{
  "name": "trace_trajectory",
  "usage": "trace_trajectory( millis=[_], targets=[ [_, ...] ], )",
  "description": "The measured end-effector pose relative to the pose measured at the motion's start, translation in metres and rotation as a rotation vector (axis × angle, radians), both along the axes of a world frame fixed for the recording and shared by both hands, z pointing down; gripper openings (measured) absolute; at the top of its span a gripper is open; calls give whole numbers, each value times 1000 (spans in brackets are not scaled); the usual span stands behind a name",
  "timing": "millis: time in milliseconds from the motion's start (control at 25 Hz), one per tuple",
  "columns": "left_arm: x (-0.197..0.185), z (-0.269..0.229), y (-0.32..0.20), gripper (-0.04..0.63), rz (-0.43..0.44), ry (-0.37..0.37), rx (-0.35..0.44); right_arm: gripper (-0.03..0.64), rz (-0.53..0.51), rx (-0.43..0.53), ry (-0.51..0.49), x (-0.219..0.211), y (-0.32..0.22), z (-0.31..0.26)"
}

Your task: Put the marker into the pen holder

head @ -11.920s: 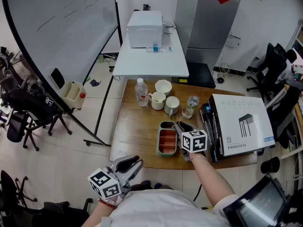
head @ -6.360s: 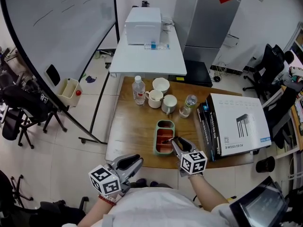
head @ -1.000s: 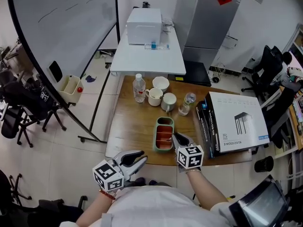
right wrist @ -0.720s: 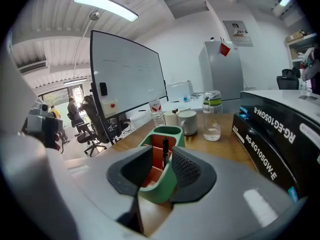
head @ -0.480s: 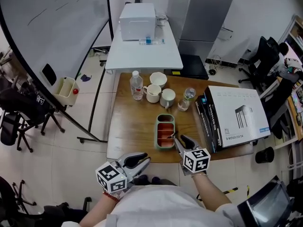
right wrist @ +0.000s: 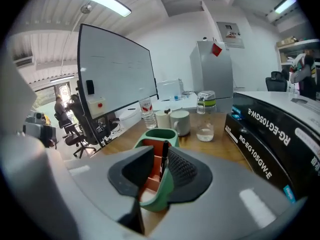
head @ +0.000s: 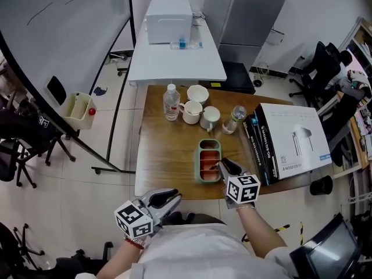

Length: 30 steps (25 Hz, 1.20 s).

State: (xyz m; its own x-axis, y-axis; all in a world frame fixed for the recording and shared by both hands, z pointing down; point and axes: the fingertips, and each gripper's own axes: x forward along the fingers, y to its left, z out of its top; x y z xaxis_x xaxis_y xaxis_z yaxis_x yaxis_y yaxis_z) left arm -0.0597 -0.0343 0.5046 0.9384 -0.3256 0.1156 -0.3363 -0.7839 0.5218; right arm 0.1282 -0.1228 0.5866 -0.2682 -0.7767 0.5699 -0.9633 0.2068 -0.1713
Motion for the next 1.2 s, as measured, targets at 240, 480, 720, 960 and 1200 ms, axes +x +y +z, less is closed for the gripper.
trace_trajectory(
  millis=[240,480,720,960,1200],
  targets=[
    [-8,0,-21,69,-41,-12,-1,0,-14,-1,32,4,-16,5],
    [5,1,-34,69,-91,-11,-19,126,-137,-23,-8,-11,-18,13],
    [30,-1,-53,69,-159,-3,-30,39,-213,-49,3,-6,-32,17],
    [50,-3,-66,69,-188,-5,-21,32,-236,71,-137,-3,-42,-37],
    [54,4,-70,69,-227,-39,-36,32,-200,248,-316,3,-60,-96]
  ],
)
